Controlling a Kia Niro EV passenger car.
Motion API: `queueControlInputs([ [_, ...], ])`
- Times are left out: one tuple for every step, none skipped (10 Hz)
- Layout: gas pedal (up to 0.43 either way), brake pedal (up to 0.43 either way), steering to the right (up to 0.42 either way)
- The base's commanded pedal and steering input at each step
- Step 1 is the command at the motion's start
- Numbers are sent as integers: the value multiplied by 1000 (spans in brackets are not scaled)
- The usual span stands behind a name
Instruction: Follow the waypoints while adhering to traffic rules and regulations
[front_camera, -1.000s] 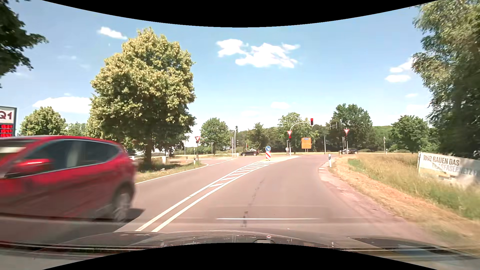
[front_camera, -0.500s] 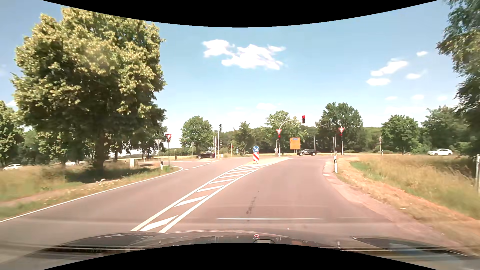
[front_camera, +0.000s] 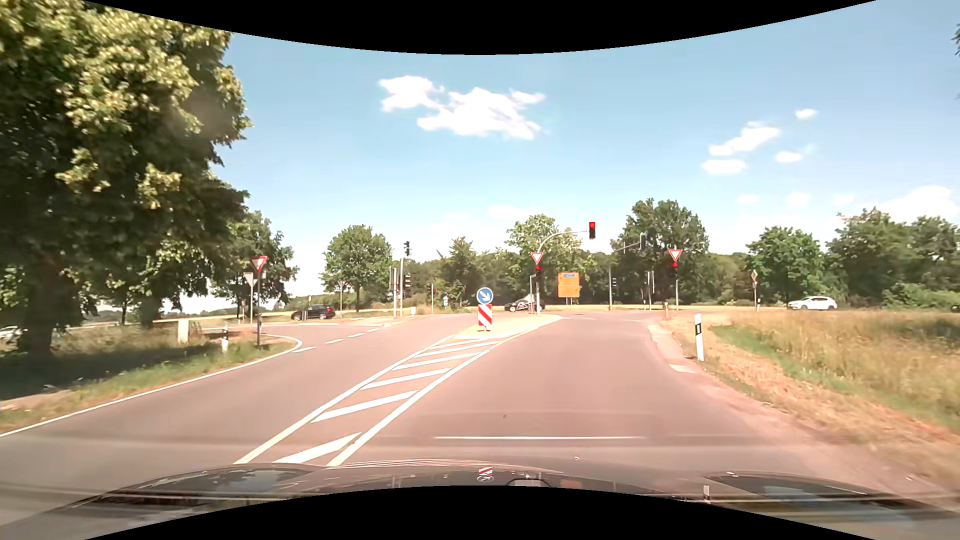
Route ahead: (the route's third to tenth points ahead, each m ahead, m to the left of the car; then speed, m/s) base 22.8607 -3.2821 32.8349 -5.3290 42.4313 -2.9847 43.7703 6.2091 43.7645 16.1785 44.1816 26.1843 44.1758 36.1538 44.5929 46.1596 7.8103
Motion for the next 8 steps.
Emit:
queueControlInputs([
  [28, 0, 62],
  [28, 0, 63],
  [28, 0, 66],
  [28, 0, 67],
  [28, 0, 67],
  [28, 0, 67],
  [28, 0, 68],
  [28, 0, 69],
])
